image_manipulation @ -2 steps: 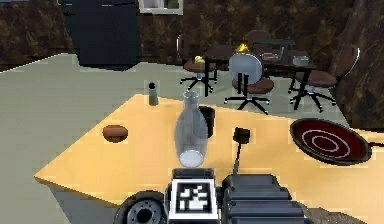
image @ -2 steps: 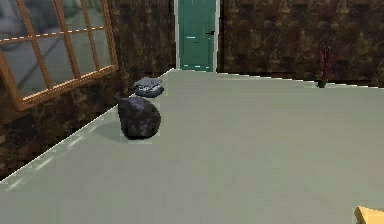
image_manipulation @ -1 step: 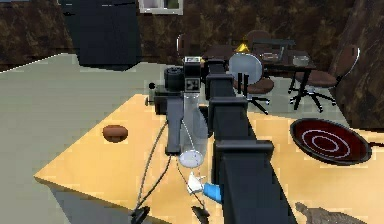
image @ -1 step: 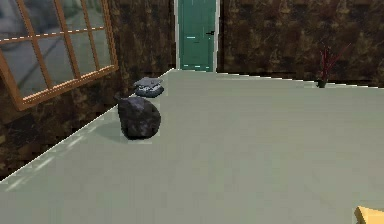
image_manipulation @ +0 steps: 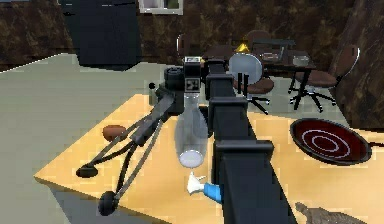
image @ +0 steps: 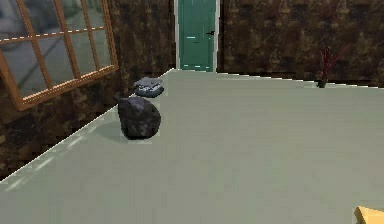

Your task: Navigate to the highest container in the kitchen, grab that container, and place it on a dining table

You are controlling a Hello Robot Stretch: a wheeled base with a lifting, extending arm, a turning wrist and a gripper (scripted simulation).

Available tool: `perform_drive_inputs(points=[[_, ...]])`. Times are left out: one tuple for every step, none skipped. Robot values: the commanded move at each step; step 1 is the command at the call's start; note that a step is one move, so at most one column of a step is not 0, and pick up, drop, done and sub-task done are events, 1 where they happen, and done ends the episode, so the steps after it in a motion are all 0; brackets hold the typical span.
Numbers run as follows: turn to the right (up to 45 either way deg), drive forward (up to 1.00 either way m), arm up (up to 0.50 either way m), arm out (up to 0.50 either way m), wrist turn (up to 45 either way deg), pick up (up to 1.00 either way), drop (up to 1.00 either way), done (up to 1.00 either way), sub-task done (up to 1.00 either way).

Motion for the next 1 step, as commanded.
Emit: perform_drive_inputs(points=[[0.0, 0.00, 0.00, 0.00, 45.0, 0.00, 0.00, 0.00, 0.00]])
